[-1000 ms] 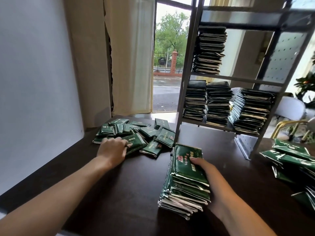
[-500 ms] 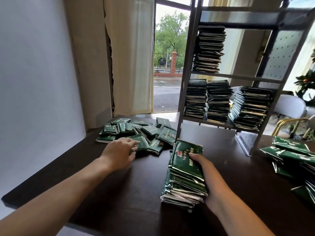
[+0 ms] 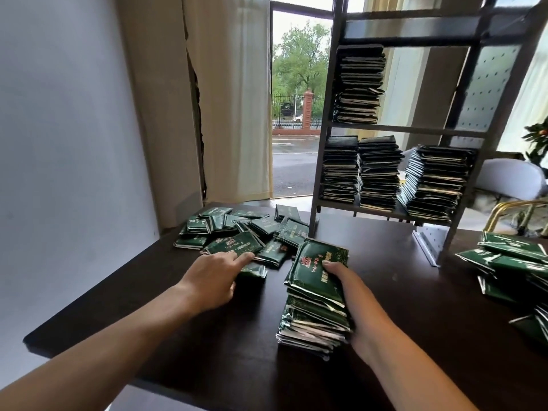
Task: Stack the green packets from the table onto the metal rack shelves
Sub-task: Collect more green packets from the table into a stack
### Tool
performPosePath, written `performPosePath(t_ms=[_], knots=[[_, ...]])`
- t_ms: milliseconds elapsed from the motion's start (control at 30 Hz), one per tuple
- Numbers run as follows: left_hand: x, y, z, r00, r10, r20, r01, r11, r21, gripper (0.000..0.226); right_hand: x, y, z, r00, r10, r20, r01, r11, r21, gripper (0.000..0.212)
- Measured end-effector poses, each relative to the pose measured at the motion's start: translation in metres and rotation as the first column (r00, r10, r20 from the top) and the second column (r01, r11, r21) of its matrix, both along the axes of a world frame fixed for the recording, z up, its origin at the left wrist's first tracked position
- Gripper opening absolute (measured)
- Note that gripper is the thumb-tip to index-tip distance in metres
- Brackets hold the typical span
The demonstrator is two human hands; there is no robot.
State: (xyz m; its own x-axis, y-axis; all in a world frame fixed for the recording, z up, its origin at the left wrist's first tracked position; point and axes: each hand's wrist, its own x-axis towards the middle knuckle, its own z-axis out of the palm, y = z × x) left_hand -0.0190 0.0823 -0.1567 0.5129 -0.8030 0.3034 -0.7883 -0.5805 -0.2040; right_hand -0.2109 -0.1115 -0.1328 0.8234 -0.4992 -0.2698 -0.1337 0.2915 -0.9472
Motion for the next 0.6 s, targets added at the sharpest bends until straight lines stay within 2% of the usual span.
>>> performPosePath(t_ms=[67,167,233,267,300,367,500,600], knots=[[-0.005,0.003,0.003,1.0,-0.007,0.01,0.009,0.968,-0.249,0.043,0.0,0.0,0.001,1.0,0.002,0.011,-0.003,1.0,0.015,0.038],[-0.01,0.0,0.025,0.993,0.047,-0.105,-0.103,0.781,-0.616,0.017,-0.002,0.0,0.004,1.0,0.001,0.021,-0.002,0.998,0.061,0.039],[-0.017,-0.008,0.048,0.973,0.002,-0.232,-0.181,0.631,-0.755,0.023,-0.002,-0.001,0.005,1.0,0.01,0.023,-0.011,0.998,0.067,0.039],[-0.021,-0.012,0.06,0.963,-0.072,-0.26,-0.173,0.576,-0.799,0.029,-0.002,-0.001,0.005,0.999,0.013,0.032,-0.015,0.997,0.07,0.039],[-0.025,-0.017,0.07,0.953,-0.165,-0.255,-0.131,0.536,-0.834,0.036,-0.002,-0.001,0.005,0.999,0.015,0.044,-0.018,0.997,0.074,0.038],[-0.035,-0.028,0.085,0.91,-0.346,-0.23,-0.021,0.514,-0.857,0.047,-0.003,-0.001,0.006,0.998,0.009,0.067,-0.014,0.997,0.074,0.036],[-0.056,-0.044,0.073,0.822,-0.5,-0.272,0.129,0.63,-0.766,0.048,-0.002,0.001,0.007,0.996,0.024,0.085,-0.031,0.996,0.082,0.038],[-0.068,-0.051,0.052,0.643,-0.62,-0.45,0.023,0.603,-0.797,0.042,-0.006,0.002,0.01,0.995,0.028,0.097,-0.043,0.986,0.159,0.043]])
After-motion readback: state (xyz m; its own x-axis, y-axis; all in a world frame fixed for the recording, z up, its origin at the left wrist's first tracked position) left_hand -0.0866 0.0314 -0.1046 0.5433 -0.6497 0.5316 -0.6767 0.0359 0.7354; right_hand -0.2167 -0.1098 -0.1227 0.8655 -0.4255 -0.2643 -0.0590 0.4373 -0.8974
